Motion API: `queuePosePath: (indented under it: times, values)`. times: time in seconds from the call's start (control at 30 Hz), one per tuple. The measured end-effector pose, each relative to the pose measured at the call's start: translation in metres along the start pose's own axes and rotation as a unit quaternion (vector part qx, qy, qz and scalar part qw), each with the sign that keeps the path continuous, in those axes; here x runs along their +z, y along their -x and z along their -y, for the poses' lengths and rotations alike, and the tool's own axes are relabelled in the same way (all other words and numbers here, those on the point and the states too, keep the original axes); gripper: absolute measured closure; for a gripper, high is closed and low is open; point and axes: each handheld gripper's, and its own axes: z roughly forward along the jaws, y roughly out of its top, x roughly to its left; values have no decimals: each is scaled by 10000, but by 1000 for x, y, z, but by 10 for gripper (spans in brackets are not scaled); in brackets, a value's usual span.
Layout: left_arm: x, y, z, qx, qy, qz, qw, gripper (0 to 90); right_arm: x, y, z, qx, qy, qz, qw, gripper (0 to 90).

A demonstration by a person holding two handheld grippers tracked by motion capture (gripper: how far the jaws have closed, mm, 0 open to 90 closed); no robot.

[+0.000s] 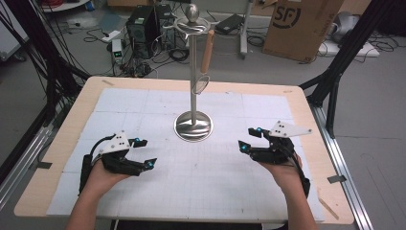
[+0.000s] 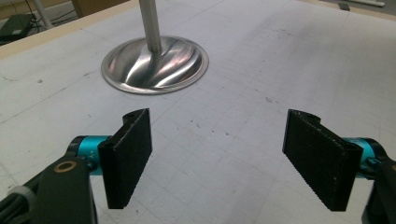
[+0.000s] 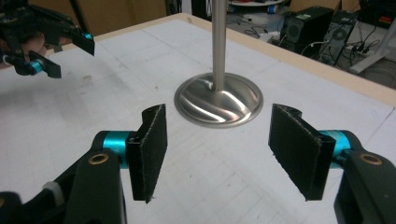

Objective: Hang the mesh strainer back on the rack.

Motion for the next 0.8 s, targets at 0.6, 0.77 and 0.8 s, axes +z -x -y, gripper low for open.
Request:
queuePosePath:
  times: [0.6,0.77,0.8]
  values:
    - [2,0,2,-50,7,28,10000,240,3,-8,38,109,-17,-12,9999,321]
    - [2,0,2,-33,14,33,10000,240,4,-11,40,129,-87,-39,9999,314]
    - [2,0,2,-36,18,34,10000,240,3,-11,40,93,-55,-47,9999,313]
